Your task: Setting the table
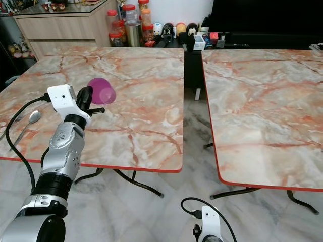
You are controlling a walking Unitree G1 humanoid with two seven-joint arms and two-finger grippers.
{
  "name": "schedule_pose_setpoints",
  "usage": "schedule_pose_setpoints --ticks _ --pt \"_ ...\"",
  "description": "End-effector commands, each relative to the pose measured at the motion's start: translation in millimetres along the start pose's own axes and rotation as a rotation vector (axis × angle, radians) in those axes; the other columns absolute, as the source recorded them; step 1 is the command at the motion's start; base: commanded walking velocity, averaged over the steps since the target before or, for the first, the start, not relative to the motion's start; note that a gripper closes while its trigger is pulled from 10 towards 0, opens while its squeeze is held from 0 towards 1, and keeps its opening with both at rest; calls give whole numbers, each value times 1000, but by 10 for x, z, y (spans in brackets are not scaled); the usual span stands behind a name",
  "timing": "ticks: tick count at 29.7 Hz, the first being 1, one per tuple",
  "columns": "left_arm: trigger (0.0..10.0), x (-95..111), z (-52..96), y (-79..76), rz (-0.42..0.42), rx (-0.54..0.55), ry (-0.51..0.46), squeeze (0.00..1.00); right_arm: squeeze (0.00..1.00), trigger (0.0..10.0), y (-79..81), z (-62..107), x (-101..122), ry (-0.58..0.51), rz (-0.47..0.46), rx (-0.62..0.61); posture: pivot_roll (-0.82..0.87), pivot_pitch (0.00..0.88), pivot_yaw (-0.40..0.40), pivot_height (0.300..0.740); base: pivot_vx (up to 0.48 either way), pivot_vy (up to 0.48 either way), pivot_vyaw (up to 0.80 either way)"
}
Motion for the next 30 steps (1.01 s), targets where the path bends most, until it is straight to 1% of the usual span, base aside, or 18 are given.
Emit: schedule_pose_setpoints --ticks 1,17,27,30 --pt "10000 -1 3 -11 -7 6 -7 0 0 10000 -62 3 0 5 1 -11 -13 0 2 740 0 -420 0" --pt "10000 -16 3 -49 -28 -7 -2 0 0 10000 -57 5 -18 10 -7 -12 -15 0 5 740 0 -420 0" --pt "10000 -11 -7 -57 -20 -7 -5 0 0 10000 -49 3 2 4 -1 -8 -16 0 4 740 0 -417 0" --pt "10000 -12 -7 -58 -22 -8 -4 0 0 10000 -47 2 3 3 -1 -7 -16 0 4 740 240 -412 0"
Point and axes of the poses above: a point about 5 cm out from each wrist's last joint towards the gripper, its own z axis pointing back from the gripper into the wrist, its own x axis along the axis of the wrist's last joint, y = z × x, the point moved 2 cm from there along -z, pointing out of the wrist towards the gripper, and after that the axes turned 7 degrees about -z, right-handed, at the moved point
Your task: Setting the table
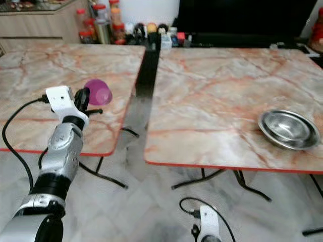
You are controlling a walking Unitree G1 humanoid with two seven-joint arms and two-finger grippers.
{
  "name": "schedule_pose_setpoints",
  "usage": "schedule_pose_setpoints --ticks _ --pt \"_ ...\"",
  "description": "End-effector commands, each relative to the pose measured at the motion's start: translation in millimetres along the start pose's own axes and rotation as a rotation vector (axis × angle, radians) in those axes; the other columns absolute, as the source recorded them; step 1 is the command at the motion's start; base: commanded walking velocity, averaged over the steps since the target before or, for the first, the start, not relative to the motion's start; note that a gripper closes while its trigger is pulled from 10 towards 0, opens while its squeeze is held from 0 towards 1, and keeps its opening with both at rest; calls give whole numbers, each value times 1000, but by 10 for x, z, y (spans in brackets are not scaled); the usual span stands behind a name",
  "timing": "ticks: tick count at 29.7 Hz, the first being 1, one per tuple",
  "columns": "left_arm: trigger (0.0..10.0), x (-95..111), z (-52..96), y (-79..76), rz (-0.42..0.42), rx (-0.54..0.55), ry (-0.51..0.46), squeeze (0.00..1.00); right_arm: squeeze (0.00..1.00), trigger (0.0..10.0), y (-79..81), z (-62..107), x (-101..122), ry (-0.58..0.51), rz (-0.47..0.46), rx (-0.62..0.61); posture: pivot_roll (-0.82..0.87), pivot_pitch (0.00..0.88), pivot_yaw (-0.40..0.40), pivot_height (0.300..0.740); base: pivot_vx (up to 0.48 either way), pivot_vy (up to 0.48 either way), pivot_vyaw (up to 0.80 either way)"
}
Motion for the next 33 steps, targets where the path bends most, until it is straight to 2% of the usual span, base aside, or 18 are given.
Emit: schedule_pose_setpoints --ticks 1,23,28,33 --pt "10000 75 -24 78 -27 13 -25 0 0 10000 27 -6 43 -12 -4 5 -16 0 4 740 240 -412 0" --pt "10000 43 -7 25 -35 -19 -16 0 0 10000 23 -4 37 -12 2 6 -19 0 -1 740 222 -404 0" --pt "10000 24 -6 0 -47 -41 -7 0 0 10000 35 -6 40 -12 4 9 -18 0 -1 740 49 -56 0" --pt "10000 -4 -3 -12 -23 -47 8 0 0 10000 47 -5 32 -11 5 11 -19 0 2 740 0 0 0"
Point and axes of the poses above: a point about 5 cm out from each wrist's last joint towards the gripper, its own z axis pointing back from the gripper into the wrist, its own x axis along the axis of the wrist's last joint, y = z × x, the point moved 2 cm from there along -z, pointing out of the wrist towards the gripper, and after that the axes turned 7 degrees about -z, right-handed, at the moved point
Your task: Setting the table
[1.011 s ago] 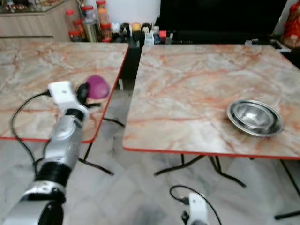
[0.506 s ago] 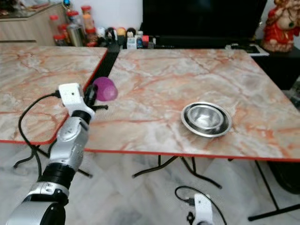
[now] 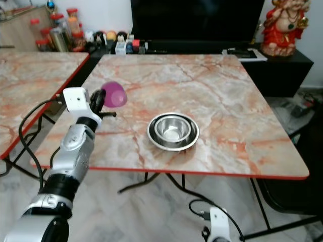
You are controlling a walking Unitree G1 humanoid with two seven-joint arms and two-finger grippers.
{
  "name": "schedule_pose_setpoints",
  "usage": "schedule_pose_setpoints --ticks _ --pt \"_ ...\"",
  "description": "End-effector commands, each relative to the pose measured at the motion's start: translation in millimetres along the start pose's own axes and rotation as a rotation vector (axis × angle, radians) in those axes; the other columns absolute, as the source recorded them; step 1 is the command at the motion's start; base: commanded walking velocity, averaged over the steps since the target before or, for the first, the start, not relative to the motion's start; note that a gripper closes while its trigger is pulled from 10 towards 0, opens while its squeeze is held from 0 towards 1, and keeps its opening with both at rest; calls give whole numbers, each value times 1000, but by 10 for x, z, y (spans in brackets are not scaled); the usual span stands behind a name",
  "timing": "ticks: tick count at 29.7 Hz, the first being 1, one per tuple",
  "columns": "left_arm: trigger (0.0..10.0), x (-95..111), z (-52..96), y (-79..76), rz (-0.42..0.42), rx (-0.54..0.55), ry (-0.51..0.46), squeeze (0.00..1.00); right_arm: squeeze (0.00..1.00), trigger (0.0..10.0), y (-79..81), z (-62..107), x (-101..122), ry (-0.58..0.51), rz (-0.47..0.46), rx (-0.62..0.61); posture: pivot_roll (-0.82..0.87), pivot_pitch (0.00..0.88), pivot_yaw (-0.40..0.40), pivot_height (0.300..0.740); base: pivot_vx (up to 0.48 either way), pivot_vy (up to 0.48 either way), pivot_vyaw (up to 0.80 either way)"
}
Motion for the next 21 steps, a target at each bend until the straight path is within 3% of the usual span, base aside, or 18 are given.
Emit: schedule_pose_setpoints --ticks 1,5,14,21 --pt "10000 24 -29 -61 7 -23 3 0 0 10000 -53 12 -66 19 1 -13 -20 0 4 740 0 0 0" --pt "10000 24 -37 -46 7 -23 5 0 0 10000 -51 12 -71 19 1 -13 -21 0 5 740 0 0 0" --pt "10000 36 -154 155 -5 77 47 0 0 10000 -52 20 -121 27 -8 -15 -36 0 19 740 0 0 0" --pt "10000 -59 -171 154 -12 82 108 0 0 10000 -56 23 -133 27 -17 -18 -38 0 22 740 0 0 0"
Point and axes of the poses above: a point about 5 cm out from each wrist's last joint towards the gripper, its own z axis pointing back from the gripper into the wrist, its own x axis along the axis of the wrist's last joint, y = z × x, the point moved 2 cm from there along -z, pointing out of the wrist towards the gripper, and after that the axes turned 7 degrees about -z, right-handed, at the moved point
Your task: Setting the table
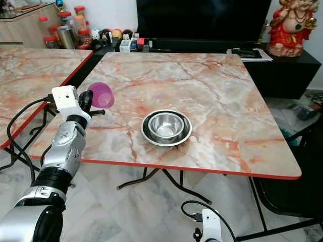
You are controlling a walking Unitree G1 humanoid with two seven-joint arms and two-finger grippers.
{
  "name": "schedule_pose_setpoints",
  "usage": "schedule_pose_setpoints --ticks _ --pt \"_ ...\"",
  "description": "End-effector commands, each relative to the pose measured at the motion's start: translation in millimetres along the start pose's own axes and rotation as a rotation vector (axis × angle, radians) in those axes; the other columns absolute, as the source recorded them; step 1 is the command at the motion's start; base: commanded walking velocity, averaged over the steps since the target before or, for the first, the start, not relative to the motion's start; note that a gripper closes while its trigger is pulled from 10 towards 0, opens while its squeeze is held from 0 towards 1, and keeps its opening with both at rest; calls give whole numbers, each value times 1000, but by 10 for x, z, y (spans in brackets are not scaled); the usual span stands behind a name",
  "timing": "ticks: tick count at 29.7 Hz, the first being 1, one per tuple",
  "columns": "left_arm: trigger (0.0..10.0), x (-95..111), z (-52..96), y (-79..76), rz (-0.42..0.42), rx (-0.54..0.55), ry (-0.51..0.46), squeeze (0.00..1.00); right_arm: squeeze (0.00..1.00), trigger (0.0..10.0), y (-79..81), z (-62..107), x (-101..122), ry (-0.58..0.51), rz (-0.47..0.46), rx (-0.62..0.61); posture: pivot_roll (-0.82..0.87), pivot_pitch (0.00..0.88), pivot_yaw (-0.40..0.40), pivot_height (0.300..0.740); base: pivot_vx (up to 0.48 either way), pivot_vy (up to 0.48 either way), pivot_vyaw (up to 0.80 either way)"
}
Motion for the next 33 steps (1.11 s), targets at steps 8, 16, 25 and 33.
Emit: schedule_pose_setpoints --ticks 8,16,25,33 --pt "10000 23 -147 -60 2 -9 66 0 0 10000 -5 3 -10 -3 -10 -3 -42 0 23 740 199 0 0" --pt "10000 -46 -179 -222 12 -77 126 0 0 10000 -23 9 -51 3 -17 -10 -50 0 30 740 0 0 0" --pt "10000 -41 -263 -297 71 -51 224 0 0 10000 -41 18 -97 6 -32 -18 -67 0 41 740 0 0 0" --pt "10000 -61 -294 -469 107 -88 343 0 0 10000 -156 52 -229 28 -36 -44 -80 0 33 740 0 0 0"
Point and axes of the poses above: a point about 5 cm out from each wrist's last joint towards the gripper, its own z axis pointing back from the gripper into the wrist, its own x axis along the axis of the wrist's last joint, y = z × x, the point moved 2 cm from there along -z, pointing out of the wrist towards the gripper, and after that the axes turned 7 degrees about -z, right-handed, at the moved point
